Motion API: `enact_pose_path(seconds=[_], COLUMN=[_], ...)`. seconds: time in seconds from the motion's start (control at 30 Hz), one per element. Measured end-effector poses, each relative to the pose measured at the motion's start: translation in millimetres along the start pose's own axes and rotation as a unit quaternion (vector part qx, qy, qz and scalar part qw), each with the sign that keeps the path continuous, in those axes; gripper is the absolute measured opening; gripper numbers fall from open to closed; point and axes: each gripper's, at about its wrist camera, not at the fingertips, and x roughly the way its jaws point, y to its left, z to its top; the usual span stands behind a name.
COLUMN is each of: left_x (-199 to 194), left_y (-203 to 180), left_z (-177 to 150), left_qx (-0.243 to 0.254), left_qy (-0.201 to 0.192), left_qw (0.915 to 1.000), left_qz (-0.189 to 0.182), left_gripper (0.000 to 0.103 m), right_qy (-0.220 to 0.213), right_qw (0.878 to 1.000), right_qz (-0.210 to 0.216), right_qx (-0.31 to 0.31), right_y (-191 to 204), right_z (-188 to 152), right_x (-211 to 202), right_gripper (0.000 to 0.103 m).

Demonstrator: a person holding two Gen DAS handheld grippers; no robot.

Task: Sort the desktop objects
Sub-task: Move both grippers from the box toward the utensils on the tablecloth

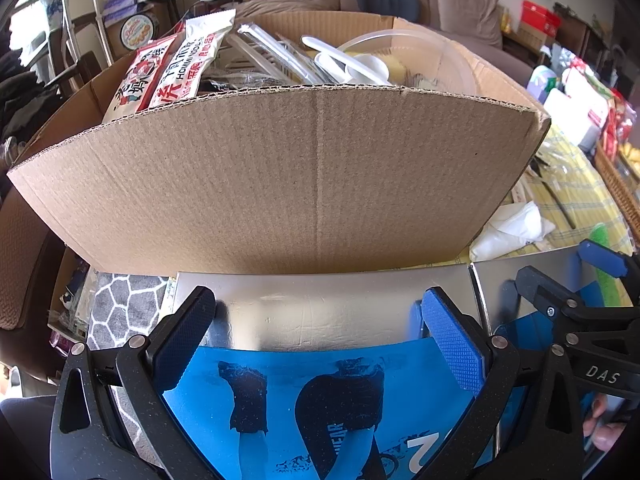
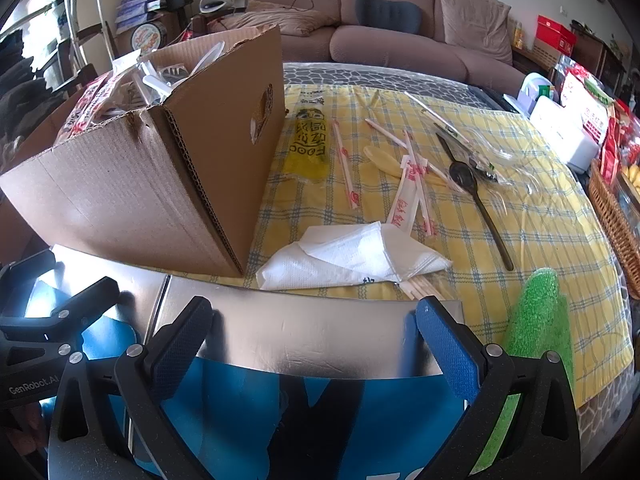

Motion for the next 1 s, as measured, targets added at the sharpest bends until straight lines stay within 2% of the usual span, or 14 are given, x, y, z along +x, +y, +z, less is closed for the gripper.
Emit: enact_pose_path(seconds=[0.1,0.2,0.3,0.43,0.73,1.0], left_x=[-1.9,-11.2,-24.5,-39.2,-58.7,-44.7], left_y=[-4.0,-9.7,-16.0,-32.6,-85.5,-155.4], left_z=[2.2,2.7,7.3,20.1,52.1,80.4], left_qx=[0.010,0.024,0.031,0.052,0.096,0.135], left_qy=[0.003,-0.015,-0.030,-0.042,-0.057,-0.047], left_qw=[0.9999,0.9996,0.9989,0.9969,0.9895,0.9812], left_qz=[0.001,0.004,-0.021,-0.040,-0.092,-0.130], left_gripper=[0.103,0.102,0.102,0.102,0.103,0.103], right_qy=[0.003,0.005,-0.003,-0.018,-0.030,-0.037], right_qw=[1.000,1.000,1.000,1.000,0.999,0.997], right_qz=[0.002,0.011,0.023,0.016,0.006,-0.002], right_qx=[0.001,0.004,0.011,0.007,0.042,0.068], right_y=[-0.6,-3.8,-11.9,-29.9,-113.7,-179.3], right_z=[0.7,2.5,6.7,16.6,36.0,39.8], right_x=[-0.8,-3.3,-12.0,-28.9,-49.8,-51.5], right_gripper=[0.103,0.103,0.103,0.103,0.103,0.102])
